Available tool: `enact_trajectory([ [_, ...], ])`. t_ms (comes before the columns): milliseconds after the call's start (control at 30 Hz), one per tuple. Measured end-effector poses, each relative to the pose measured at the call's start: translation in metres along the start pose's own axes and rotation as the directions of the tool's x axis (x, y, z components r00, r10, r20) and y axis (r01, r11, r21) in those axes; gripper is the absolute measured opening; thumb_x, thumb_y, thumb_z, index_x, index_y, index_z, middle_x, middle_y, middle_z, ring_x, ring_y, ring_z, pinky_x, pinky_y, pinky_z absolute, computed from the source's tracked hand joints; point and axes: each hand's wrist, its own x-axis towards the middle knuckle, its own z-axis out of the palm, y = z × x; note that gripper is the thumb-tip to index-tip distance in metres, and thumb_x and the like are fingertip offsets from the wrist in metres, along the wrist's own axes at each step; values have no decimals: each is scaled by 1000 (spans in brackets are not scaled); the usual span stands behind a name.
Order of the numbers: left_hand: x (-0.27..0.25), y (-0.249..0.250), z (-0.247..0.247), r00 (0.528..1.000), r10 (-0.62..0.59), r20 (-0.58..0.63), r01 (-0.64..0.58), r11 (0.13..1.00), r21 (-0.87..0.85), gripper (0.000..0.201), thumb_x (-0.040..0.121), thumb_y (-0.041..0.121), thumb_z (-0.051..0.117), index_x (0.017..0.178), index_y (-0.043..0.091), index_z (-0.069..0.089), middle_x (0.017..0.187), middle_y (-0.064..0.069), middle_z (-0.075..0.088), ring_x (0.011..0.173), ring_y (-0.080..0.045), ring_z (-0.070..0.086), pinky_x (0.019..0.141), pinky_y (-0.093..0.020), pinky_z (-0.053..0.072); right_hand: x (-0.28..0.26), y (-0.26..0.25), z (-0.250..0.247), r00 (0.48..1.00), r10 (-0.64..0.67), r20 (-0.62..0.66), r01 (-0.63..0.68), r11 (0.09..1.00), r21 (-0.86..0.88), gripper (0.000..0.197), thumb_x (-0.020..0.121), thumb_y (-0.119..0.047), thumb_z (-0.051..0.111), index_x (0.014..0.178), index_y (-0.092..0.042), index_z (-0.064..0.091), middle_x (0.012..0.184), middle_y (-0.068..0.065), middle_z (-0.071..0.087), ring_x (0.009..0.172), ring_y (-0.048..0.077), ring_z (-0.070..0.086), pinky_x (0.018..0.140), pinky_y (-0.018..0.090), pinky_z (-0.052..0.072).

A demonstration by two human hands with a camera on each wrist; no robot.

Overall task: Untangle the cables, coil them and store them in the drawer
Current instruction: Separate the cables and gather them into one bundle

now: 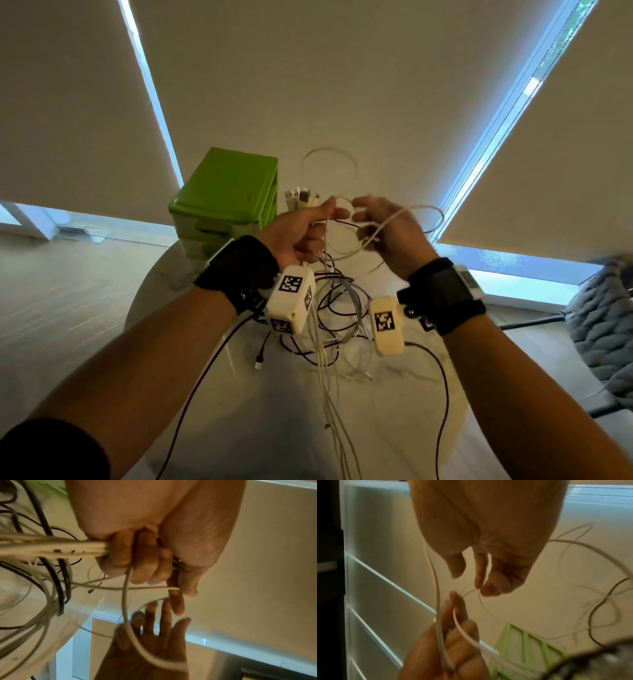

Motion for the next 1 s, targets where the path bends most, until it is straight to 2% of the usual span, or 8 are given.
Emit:
enact_trajectory([
  [267, 0, -1, -3, 1000, -25, -5, 26, 992, 121, 22, 92, 37, 56, 96, 17, 63, 50, 9, 19, 39, -6, 13, 36, -21, 11, -1, -4, -5, 991, 124, 51, -133, 966, 224, 22, 100, -23, 44, 84, -15, 56, 71, 0, 64, 77, 18, 64, 68, 31, 51],
  [367, -2, 3, -16, 998, -13, -55, 12, 1000, -3, 25, 96, 35, 49, 95, 16, 65, 45, 11, 19, 36, -4, 14, 36, -20, 10, 3, -5, -29, 979, 195, -67, -146, 886, 439, 28, 98, -17, 42, 70, -17, 46, 51, -5, 42, 49, 12, 49, 51, 23, 45],
  [467, -1, 8, -23, 992, 40, -121, -43, 999, -21, 29, 100, 37, 42, 92, 17, 62, 43, 11, 21, 33, -3, 15, 35, -18, 11, 0, 8, -46, 983, 170, 67, -151, 964, -221, 27, 98, -18, 44, 73, -14, 55, 50, -9, 36, 43, 9, 30, 46, 22, 30],
  [567, 0, 17, -37, 980, 66, -189, -76, 996, -42, 32, 100, 40, 41, 89, 17, 60, 40, 10, 23, 31, -3, 17, 32, -15, 15, -8, 21, -69, 952, 292, 93, -85, 544, -835, 25, 97, -23, 50, 85, -14, 70, 69, -10, 53, 55, 2, 42, 62, 21, 36],
  [700, -2, 19, -45, 980, 47, -192, -37, 998, 54, 33, 100, 40, 41, 92, 15, 61, 41, 11, 24, 31, -4, 17, 33, -16, 15, -2, 41, -98, 966, 142, -214, -248, 738, -627, 29, 96, -26, 53, 76, -15, 70, 62, -3, 46, 46, 10, 36, 48, 20, 30],
  [800, -4, 21, -38, 985, 28, -168, -7, 992, 126, 34, 98, 41, 44, 94, 13, 62, 42, 11, 25, 33, -4, 17, 32, -16, 15, 6, 45, -95, 945, 8, -327, -208, 787, -581, 27, 96, -24, 54, 77, -13, 68, 78, 6, 61, 68, 21, 53, 64, 27, 39],
  [900, -10, 28, -38, 989, -54, -135, 92, 953, 288, 32, 96, 39, 50, 96, 10, 63, 45, 10, 24, 35, -4, 17, 33, -19, 13, 17, 41, -107, 847, -135, -514, -252, 749, -612, 24, 95, -17, 50, 94, -6, 71, 104, 15, 68, 100, 31, 61, 85, 31, 44],
  [1000, -16, 31, -48, 978, -127, -168, 181, 914, 364, 29, 96, 36, 51, 96, 9, 64, 45, 10, 24, 34, -3, 16, 32, -18, 12, 29, 38, -134, 619, -164, -768, -203, 911, -358, 30, 92, -22, 41, 89, -5, 65, 80, 16, 62, 73, 30, 68, 71, 40, 53],
])
